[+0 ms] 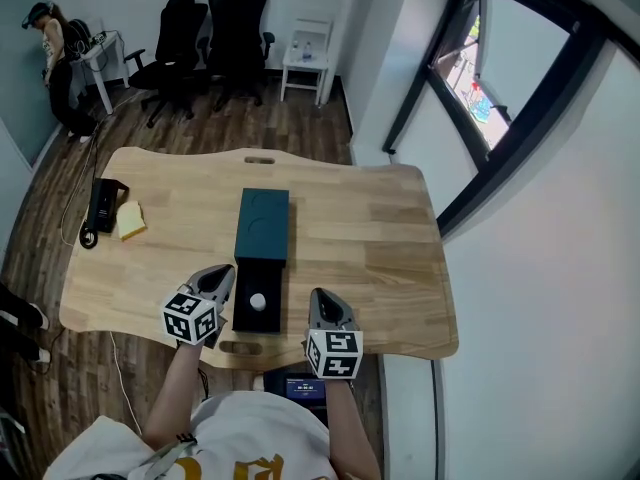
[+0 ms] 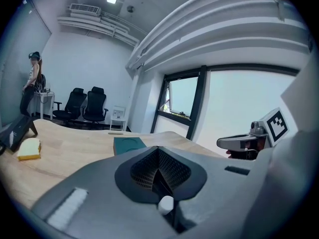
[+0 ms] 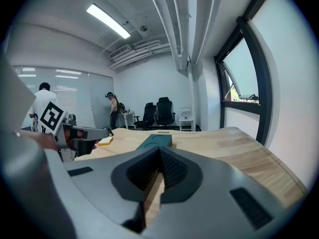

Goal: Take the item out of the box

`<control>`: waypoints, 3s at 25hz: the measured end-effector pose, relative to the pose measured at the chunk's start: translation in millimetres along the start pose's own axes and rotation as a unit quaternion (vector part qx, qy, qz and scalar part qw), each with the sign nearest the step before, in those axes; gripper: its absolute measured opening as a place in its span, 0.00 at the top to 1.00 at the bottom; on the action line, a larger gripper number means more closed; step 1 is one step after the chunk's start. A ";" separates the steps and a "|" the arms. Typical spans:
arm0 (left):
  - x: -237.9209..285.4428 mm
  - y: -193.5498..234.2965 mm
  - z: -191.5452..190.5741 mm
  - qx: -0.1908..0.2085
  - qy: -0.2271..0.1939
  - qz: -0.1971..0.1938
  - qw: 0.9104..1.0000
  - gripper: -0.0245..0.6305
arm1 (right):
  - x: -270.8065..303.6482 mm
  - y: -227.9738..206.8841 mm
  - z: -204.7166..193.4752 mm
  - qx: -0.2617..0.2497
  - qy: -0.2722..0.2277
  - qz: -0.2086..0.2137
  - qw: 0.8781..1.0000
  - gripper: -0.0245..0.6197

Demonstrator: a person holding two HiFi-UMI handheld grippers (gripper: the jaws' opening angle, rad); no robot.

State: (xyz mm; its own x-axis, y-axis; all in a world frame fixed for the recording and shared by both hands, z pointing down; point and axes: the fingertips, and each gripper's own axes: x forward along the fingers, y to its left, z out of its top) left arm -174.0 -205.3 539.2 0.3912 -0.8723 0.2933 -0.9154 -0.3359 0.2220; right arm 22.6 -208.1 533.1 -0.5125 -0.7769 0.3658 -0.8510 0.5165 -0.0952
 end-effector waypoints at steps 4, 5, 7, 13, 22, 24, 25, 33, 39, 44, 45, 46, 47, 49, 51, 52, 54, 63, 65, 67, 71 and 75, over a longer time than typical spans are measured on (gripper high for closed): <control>6.8 -0.7 3.0 -0.001 -0.002 0.004 1.000 0.96 | 3.6 -11.4 -1.8 0.007 -0.001 -0.007 1.000 0.95; 8.2 1.0 2.4 -0.003 -0.003 0.008 1.000 0.96 | 5.4 -12.9 -3.7 0.007 0.000 -0.007 1.000 0.95; 12.5 3.8 -0.9 -0.004 0.001 0.012 1.000 0.96 | 9.3 -15.4 -7.4 0.009 0.003 -0.007 1.000 0.95; 19.3 7.9 -18.8 -0.016 0.016 0.010 1.000 0.96 | 16.3 -16.6 -24.2 0.011 0.024 -0.002 1.000 0.95; 29.6 -0.7 -61.9 0.002 0.076 0.000 0.997 0.96 | 27.0 -15.3 -51.9 0.015 0.060 0.010 0.998 0.95; 30.9 -3.3 -74.2 0.000 0.091 -0.005 0.996 0.96 | 28.7 -14.5 -59.1 0.016 0.068 0.013 0.997 0.95; 31.2 -4.4 -79.5 0.000 0.097 -0.007 0.995 0.96 | 29.1 -13.7 -62.6 0.016 0.072 0.014 0.997 0.95; 38.0 -16.1 -114.8 0.019 0.146 -0.038 0.988 0.96 | 35.2 -6.1 -88.0 0.030 0.099 0.024 0.994 0.95; 45.7 -32.4 -133.9 0.026 0.182 -0.075 0.980 0.80 | 37.7 -6.2 -100.2 0.030 0.114 0.027 0.993 0.95; 54.3 -36.3 -143.3 0.062 0.207 -0.081 0.973 0.64 | 39.2 -8.8 -101.5 0.035 0.115 0.024 0.992 0.95; 55.7 -36.0 -145.2 0.069 0.212 -0.082 0.971 0.61 | 39.9 -9.6 -101.9 0.036 0.115 0.023 0.992 0.95; 57.2 -36.0 -147.6 0.072 0.217 -0.083 0.970 0.60 | 40.6 -10.5 -102.5 0.037 0.115 0.022 0.992 0.95; 58.9 -36.3 -150.2 0.073 0.222 -0.087 0.968 0.59 | 41.7 -11.5 -103.4 0.038 0.115 0.021 0.992 0.95; 62.4 -37.1 -155.1 0.071 0.228 -0.094 0.966 0.59 | 44.9 -13.6 -105.6 0.039 0.117 0.021 0.992 0.95; 63.6 -38.5 -159.2 0.068 0.233 -0.101 0.965 0.59 | 47.2 -14.4 -106.5 0.041 0.119 0.022 0.992 0.95; 63.5 -38.8 -160.9 0.067 0.236 -0.103 0.964 0.59 | 47.8 -14.4 -106.2 0.041 0.119 0.022 0.992 0.95; 63.3 -37.4 -162.1 0.070 0.242 -0.104 0.962 0.59 | 48.7 -13.5 -104.8 0.042 0.119 0.021 0.992 0.95; 64.3 -36.0 -167.5 0.091 0.259 -0.106 0.956 0.60 | 52.8 -7.4 -106.6 0.043 0.120 0.030 0.991 0.95; 62.1 -37.6 -171.3 0.103 0.271 -0.106 0.951 0.60 | 52.1 -4.8 -106.6 0.040 0.121 0.033 0.991 0.95; 61.2 -36.1 -173.1 0.107 0.279 -0.103 0.949 0.60 | 51.9 -3.2 -104.2 0.038 0.119 0.034 0.992 0.95; 67.0 -31.4 -168.5 0.097 0.275 -0.097 0.952 0.66 | 52.3 -6.6 -99.9 0.035 0.118 0.031 0.992 0.95; 61.7 -31.5 -173.2 0.088 0.274 -0.096 0.953 0.69 | 48.1 -5.7 -106.0 0.034 0.122 0.031 0.991 0.95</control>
State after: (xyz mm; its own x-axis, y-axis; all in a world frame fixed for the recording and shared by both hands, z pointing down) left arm -104.5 -187.0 711.3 0.4992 -0.4893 0.7151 -0.8053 -0.5667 0.1744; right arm 15.0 -210.2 649.3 -0.5277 -0.6303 0.5694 -0.8290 0.5282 -0.1837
